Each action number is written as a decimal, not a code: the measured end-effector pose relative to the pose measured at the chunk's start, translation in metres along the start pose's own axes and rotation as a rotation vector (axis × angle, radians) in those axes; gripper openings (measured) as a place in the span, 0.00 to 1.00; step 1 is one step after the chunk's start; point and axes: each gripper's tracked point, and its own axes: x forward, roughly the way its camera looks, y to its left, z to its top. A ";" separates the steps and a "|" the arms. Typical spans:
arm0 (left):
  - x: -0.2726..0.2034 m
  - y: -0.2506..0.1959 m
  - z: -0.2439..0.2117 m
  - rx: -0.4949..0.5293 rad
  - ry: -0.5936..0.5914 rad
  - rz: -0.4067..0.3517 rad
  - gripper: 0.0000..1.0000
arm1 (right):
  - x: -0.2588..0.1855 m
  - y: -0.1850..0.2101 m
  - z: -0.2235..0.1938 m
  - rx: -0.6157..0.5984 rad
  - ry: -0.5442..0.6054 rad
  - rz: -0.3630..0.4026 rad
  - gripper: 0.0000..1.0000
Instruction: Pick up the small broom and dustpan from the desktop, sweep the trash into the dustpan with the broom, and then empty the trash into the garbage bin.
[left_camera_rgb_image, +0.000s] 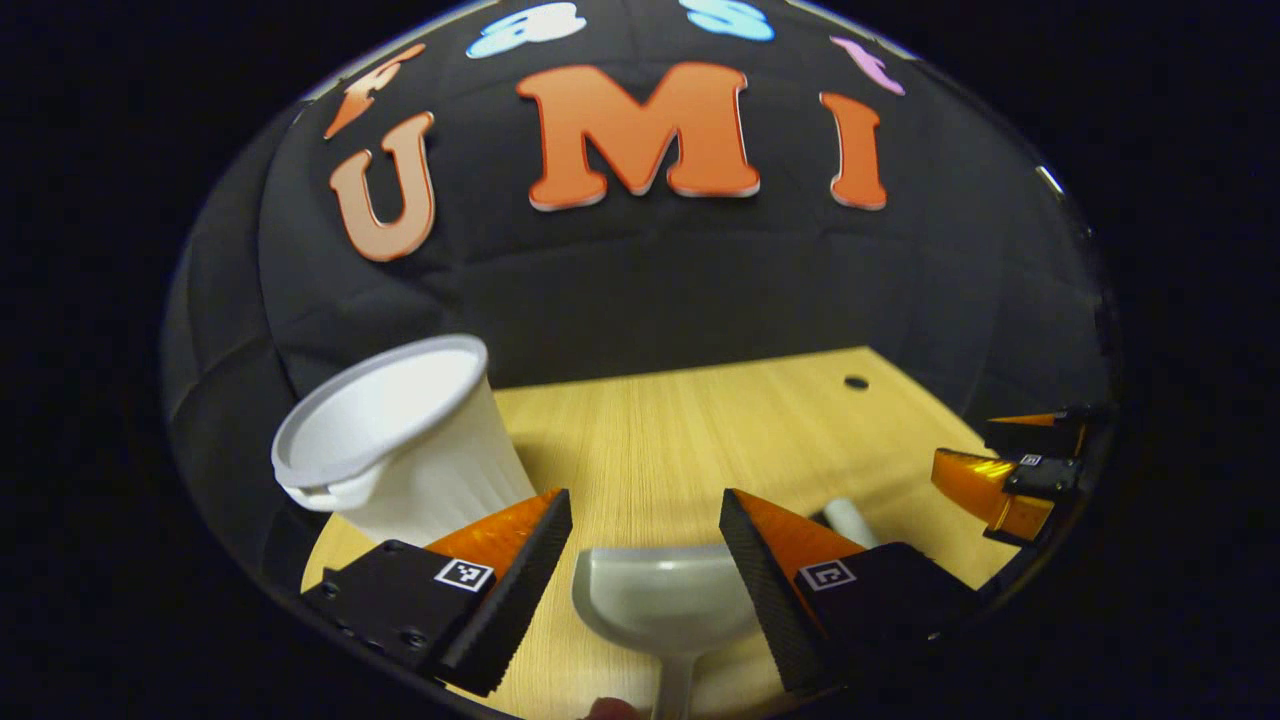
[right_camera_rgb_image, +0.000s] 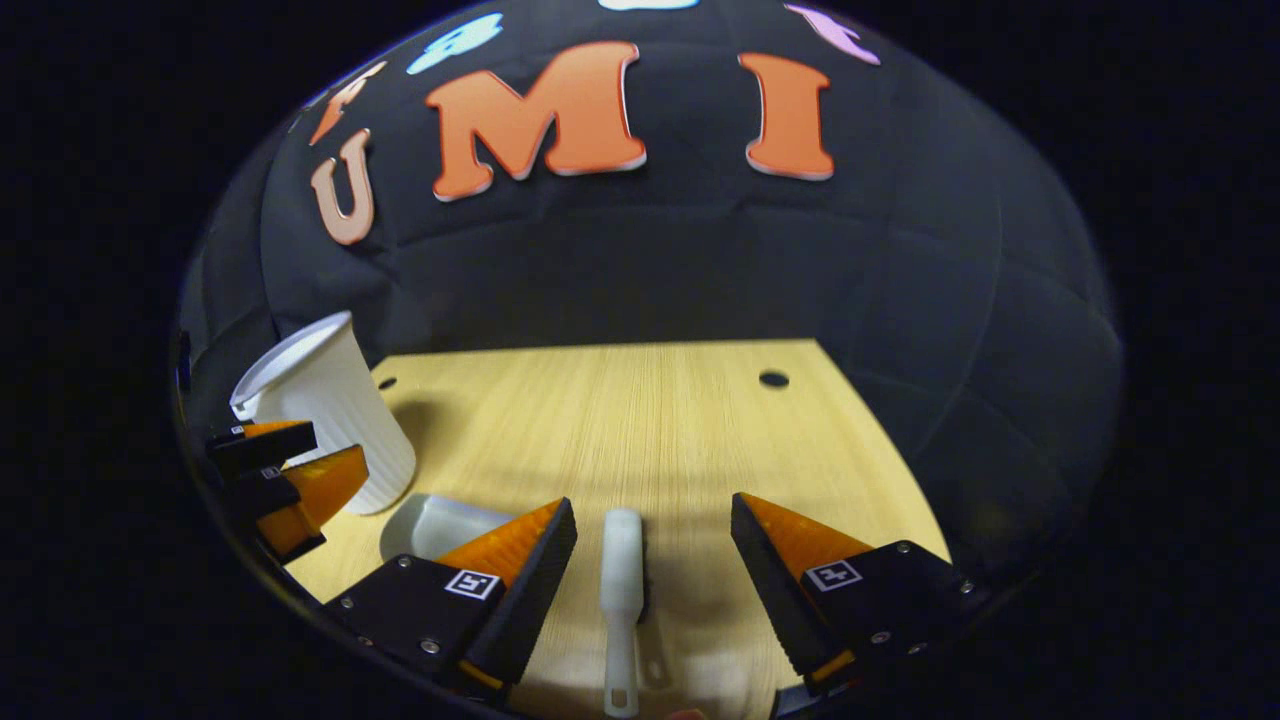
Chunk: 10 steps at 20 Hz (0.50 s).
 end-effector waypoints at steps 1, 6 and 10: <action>0.019 -0.002 -0.024 -0.004 -0.115 0.010 0.95 | -0.008 0.001 0.020 -0.012 -0.087 0.000 0.95; -0.041 0.016 0.097 0.009 -0.411 0.034 0.93 | -0.043 0.003 0.060 -0.091 -0.334 0.003 0.94; -0.060 0.025 0.125 -0.060 -0.481 0.043 0.92 | -0.057 -0.001 0.073 -0.056 -0.407 0.034 0.94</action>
